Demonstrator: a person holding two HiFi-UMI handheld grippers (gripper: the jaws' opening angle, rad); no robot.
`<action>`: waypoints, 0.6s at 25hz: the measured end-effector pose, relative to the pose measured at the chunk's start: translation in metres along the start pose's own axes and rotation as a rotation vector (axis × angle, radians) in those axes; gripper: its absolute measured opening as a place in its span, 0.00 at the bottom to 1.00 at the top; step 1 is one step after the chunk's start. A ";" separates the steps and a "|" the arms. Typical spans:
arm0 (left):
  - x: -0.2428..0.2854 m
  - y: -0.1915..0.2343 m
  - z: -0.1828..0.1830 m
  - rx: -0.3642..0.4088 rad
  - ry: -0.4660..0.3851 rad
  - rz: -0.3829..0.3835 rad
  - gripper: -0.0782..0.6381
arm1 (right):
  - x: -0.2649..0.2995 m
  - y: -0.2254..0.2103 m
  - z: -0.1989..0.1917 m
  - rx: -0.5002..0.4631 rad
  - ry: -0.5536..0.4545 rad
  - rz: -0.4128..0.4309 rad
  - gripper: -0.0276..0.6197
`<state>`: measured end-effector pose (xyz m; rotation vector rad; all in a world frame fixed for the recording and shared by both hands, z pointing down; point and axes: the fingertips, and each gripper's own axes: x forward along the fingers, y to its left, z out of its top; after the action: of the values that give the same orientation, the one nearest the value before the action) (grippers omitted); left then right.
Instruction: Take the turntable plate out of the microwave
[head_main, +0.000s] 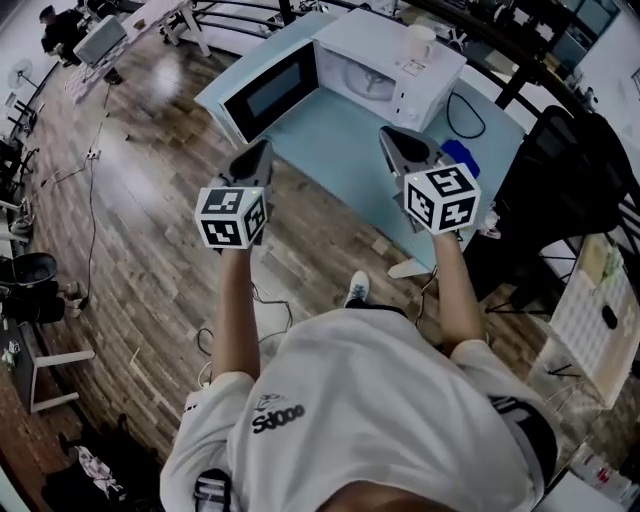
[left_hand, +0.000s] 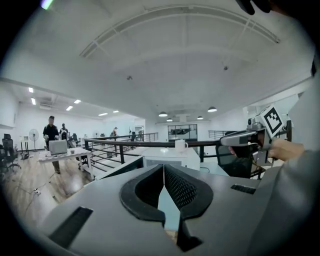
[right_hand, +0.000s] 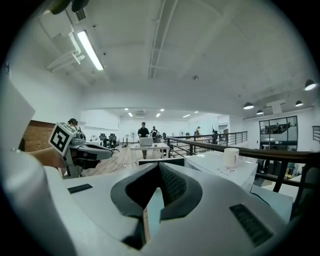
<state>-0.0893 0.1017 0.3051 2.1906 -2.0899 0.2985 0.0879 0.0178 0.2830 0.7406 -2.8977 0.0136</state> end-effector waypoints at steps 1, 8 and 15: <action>0.015 0.003 0.005 -0.002 -0.001 0.008 0.14 | 0.010 -0.013 0.002 0.005 -0.005 0.005 0.05; 0.108 0.004 0.017 -0.023 -0.015 -0.025 0.14 | 0.073 -0.093 -0.004 0.053 0.000 0.042 0.05; 0.161 0.023 0.016 -0.059 -0.023 -0.014 0.14 | 0.110 -0.122 -0.025 -0.001 0.042 0.036 0.05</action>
<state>-0.1047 -0.0604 0.3220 2.1850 -2.0662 0.2087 0.0543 -0.1408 0.3204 0.6793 -2.8707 0.0321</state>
